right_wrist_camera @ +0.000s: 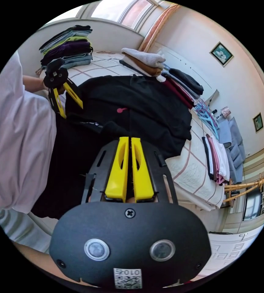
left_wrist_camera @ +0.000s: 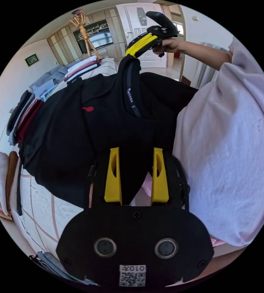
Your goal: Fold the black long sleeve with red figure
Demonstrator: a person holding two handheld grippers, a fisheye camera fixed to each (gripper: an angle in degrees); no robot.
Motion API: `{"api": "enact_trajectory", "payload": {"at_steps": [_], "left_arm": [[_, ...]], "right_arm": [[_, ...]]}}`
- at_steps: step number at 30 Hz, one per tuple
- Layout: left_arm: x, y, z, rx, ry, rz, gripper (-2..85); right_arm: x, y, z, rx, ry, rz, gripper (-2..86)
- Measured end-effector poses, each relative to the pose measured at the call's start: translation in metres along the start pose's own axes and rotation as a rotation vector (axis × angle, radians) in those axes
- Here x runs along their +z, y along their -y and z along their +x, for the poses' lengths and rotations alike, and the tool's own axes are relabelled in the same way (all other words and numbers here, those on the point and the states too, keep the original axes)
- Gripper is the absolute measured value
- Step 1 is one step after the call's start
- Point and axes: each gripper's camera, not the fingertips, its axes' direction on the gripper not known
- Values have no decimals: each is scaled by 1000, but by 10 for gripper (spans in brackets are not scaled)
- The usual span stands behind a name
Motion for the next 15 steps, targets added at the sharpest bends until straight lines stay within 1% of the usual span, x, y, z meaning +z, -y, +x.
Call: {"api": "enact_trajectory", "payload": {"at_steps": [4,8,11,15], "left_arm": [[7,4,-9,3,-48,-8,142],[5,4,-15,13,-28,-10,134],[-4,5,-21,9,23,2,112],[-16,7,-31,-59,155,9,46]], "right_arm": [[-7,17,17,19,52,-2,17],[-14,34,39,48,68,-12,16],[-20,48,56,79,65,-2,16],[-24,64,75,95,50,-5,15]]}}
